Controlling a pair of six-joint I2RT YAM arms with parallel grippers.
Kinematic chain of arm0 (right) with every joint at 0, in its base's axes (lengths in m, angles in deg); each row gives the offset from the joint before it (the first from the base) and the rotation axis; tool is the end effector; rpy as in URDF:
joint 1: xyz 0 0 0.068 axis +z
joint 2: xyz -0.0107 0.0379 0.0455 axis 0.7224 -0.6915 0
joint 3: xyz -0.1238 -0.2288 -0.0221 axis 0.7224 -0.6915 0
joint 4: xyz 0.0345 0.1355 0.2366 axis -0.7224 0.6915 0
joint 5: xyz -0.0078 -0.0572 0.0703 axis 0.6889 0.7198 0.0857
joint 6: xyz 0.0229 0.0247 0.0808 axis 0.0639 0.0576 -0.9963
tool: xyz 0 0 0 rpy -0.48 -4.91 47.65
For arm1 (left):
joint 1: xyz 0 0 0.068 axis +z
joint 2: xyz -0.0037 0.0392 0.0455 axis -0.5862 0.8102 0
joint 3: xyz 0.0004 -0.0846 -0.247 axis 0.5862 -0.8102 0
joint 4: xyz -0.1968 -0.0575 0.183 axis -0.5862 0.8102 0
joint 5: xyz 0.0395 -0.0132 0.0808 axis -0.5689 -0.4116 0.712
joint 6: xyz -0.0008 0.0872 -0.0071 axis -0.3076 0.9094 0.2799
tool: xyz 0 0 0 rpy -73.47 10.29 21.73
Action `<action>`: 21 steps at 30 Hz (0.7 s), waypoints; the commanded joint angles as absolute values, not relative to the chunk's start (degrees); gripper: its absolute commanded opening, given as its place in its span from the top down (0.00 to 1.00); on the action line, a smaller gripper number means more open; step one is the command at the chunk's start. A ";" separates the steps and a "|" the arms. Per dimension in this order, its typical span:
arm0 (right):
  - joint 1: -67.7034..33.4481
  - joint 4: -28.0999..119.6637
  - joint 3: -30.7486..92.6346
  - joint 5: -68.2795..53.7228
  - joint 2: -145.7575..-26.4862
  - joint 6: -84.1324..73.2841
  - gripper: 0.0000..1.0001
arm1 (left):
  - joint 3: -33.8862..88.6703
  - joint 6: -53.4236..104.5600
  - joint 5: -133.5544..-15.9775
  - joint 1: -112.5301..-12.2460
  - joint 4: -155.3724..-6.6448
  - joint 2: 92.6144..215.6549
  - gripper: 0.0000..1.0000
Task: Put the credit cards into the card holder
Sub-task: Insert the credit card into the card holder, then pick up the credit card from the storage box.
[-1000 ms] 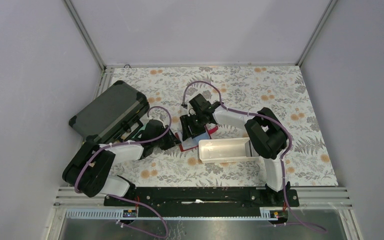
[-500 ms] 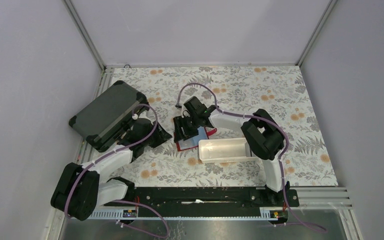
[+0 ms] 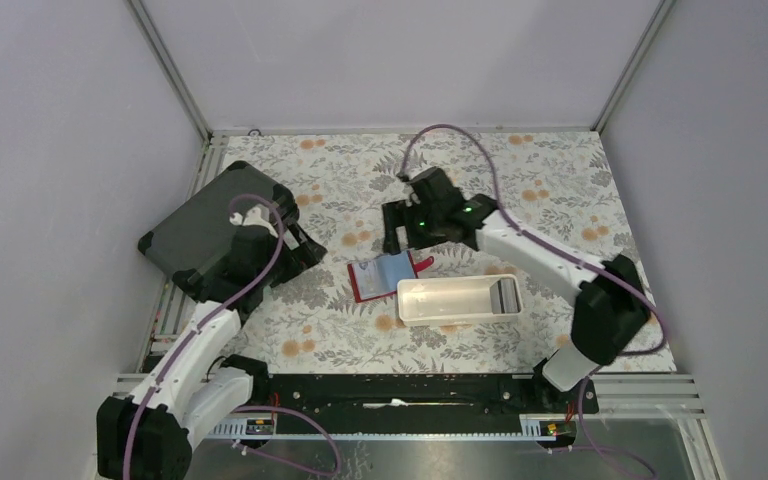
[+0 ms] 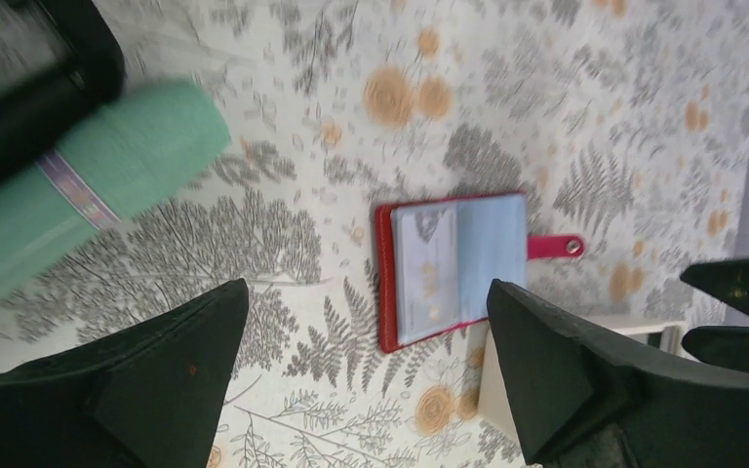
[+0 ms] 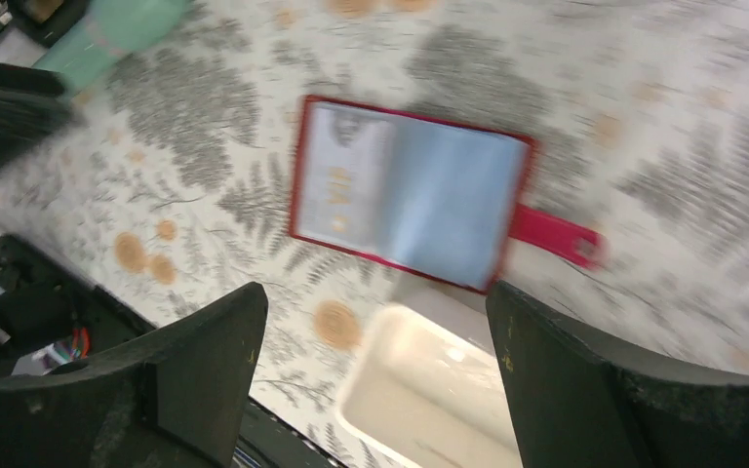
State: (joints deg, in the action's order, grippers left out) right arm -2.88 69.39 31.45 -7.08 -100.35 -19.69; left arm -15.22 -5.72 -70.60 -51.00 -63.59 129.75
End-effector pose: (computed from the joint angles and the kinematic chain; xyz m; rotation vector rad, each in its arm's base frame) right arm 0.2967 0.2942 0.2322 -0.5364 2.3708 0.6921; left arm 0.2361 -0.0694 0.1797 -0.5085 2.2288 -0.6265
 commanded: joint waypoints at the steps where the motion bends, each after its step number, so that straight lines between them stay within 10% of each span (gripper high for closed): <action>1: -11.97 82.07 24.74 0.04 -91.09 -19.69 0.10 | -5.51 2.30 -74.25 -45.88 -55.94 128.41 0.01; 21: -30.34 96.76 7.83 9.01 -78.65 -23.53 0.00 | 9.81 15.23 -78.49 -39.40 -46.88 135.42 0.01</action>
